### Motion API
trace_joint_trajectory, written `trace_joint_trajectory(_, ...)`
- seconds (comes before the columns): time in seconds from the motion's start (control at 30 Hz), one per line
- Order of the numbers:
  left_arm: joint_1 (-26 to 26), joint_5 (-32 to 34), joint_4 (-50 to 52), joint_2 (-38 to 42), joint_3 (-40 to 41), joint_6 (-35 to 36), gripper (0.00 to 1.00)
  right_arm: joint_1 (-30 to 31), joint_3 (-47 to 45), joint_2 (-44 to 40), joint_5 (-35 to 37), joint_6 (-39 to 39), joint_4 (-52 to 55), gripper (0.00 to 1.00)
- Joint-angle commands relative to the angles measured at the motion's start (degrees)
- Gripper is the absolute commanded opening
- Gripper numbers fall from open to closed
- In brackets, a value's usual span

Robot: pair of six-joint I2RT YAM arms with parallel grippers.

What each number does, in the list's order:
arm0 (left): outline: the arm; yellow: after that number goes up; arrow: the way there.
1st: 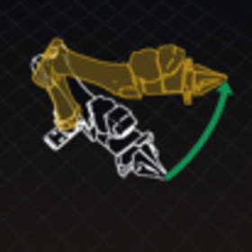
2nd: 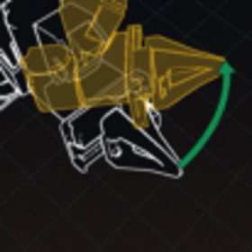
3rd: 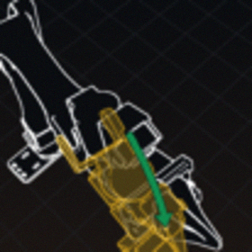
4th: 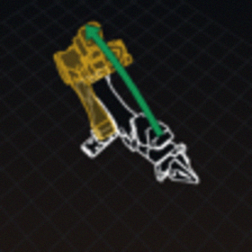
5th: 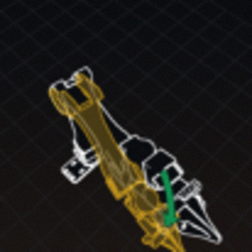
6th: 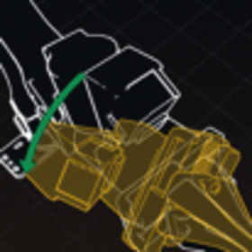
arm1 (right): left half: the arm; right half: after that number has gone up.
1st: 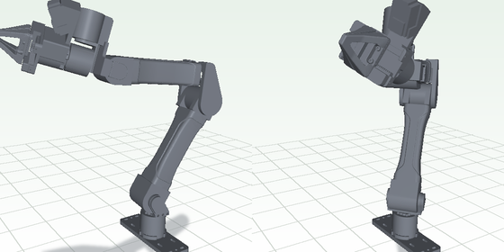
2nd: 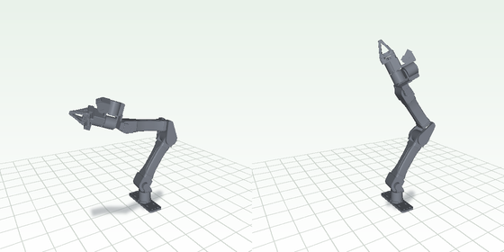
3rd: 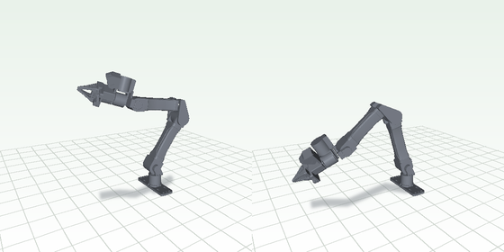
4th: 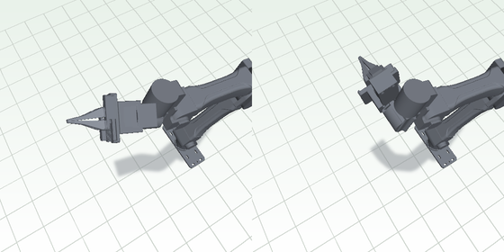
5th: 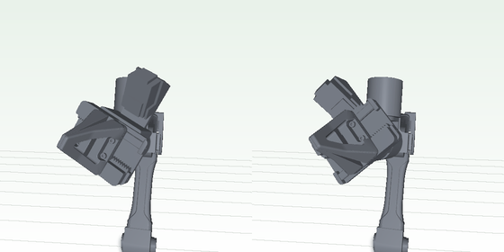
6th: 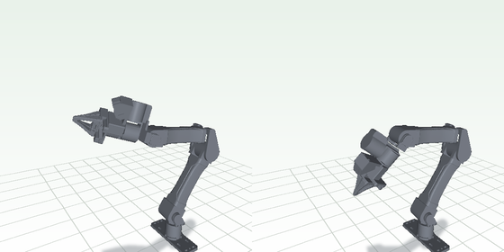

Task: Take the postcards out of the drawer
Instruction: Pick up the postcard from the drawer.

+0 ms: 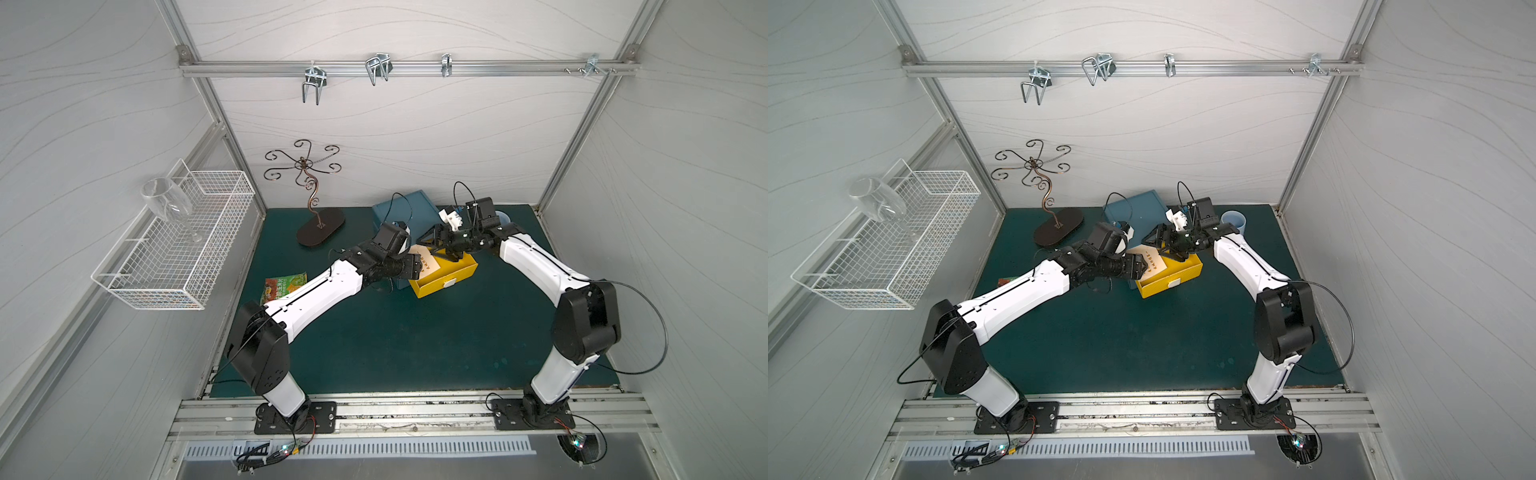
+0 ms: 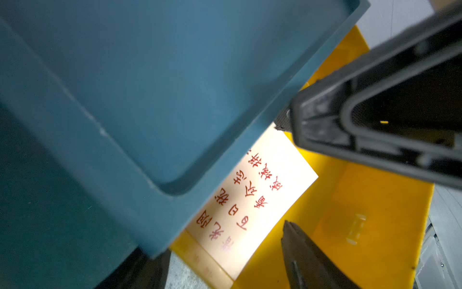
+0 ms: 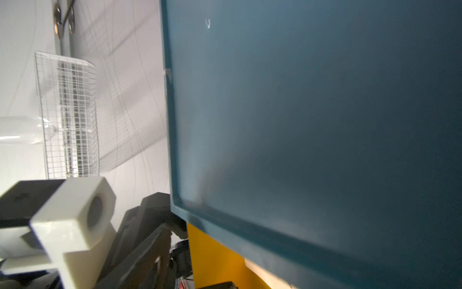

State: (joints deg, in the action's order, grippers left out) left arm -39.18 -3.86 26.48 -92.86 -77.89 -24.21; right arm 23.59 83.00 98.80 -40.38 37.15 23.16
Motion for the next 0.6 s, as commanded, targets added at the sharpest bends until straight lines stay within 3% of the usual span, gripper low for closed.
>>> trace_joint_trajectory(0.0,-0.79,-2.64,-4.52,-1.27,-2.62,0.30,0.74,0.63,-0.85,-2.55,-3.68,4.93,-3.70,0.85)
trace_joint_trajectory(0.57,-0.81,-2.37,-5.02,-0.91,-2.53,0.12,0.76,0.18,-5.20,-2.84,-6.13,13.78,-10.64,0.82)
